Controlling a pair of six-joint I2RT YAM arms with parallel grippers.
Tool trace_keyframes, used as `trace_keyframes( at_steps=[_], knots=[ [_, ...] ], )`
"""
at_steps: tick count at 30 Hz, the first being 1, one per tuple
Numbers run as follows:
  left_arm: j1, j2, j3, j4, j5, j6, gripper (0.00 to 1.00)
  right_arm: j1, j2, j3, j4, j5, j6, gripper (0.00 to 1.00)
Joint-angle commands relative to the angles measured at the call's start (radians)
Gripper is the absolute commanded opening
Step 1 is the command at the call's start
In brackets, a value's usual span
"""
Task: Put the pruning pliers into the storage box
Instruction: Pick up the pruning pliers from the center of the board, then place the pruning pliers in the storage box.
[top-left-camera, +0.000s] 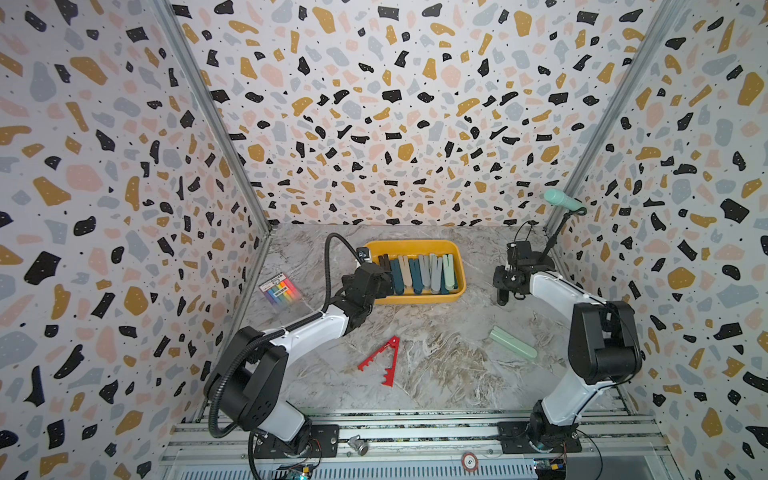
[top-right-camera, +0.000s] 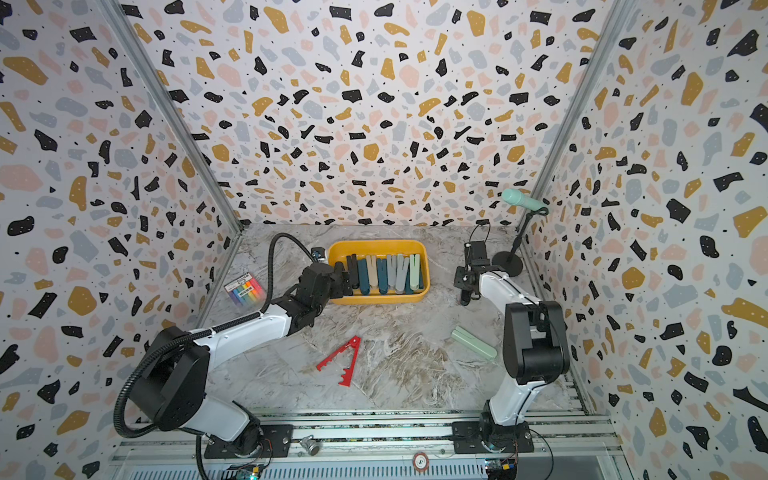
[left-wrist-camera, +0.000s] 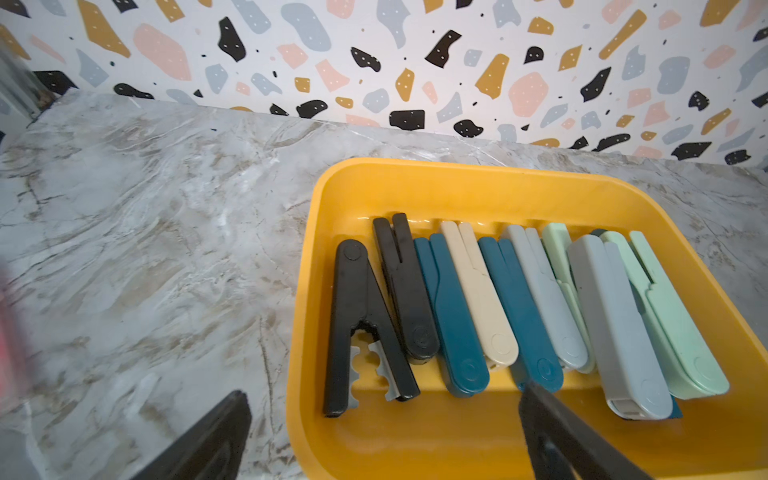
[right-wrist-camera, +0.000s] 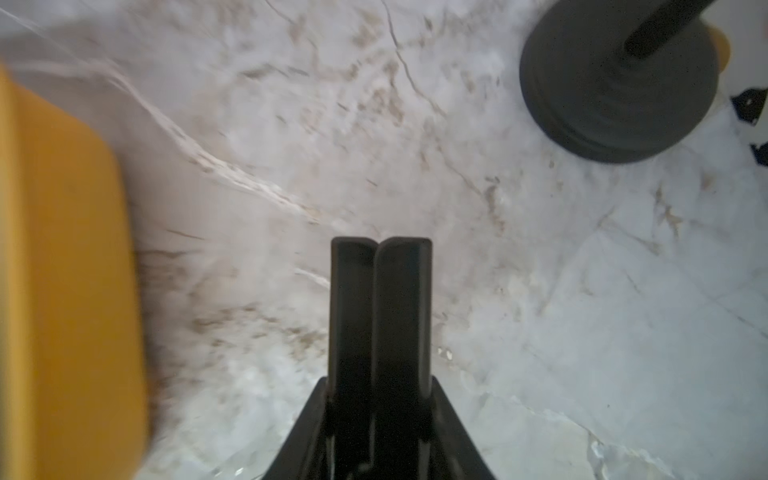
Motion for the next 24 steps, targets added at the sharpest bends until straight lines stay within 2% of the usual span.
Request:
trace_keyframes(
  at_steps=[1,5,11,15,19,24],
  knots=[
    [0.026,-0.052,-0.027,0.045,-0.055,-0.028,0.99,0.034,-0.074,0.066,0.01,-0.066,0.05,0.06],
    [0.055,-0.084,-0.064,0.041,-0.079,-0.056,0.99,0.115,-0.063,0.167,-0.019,-0.103,0.117,0.06],
    [0.087,-0.103,-0.096,0.042,-0.065,-0.103,0.99,0.26,0.014,0.231,0.102,-0.194,0.271,0.07],
    [0.09,-0.101,-0.105,0.039,-0.054,-0.126,0.99,0.35,0.115,0.323,0.118,-0.155,0.274,0.08],
    [0.091,-0.097,-0.107,0.043,-0.028,-0.144,0.99,0.403,0.26,0.454,0.054,-0.157,0.259,0.08],
    [0.091,-0.095,-0.106,0.036,-0.011,-0.153,0.99,0.448,0.369,0.511,0.072,-0.137,0.269,0.08]
  ],
)
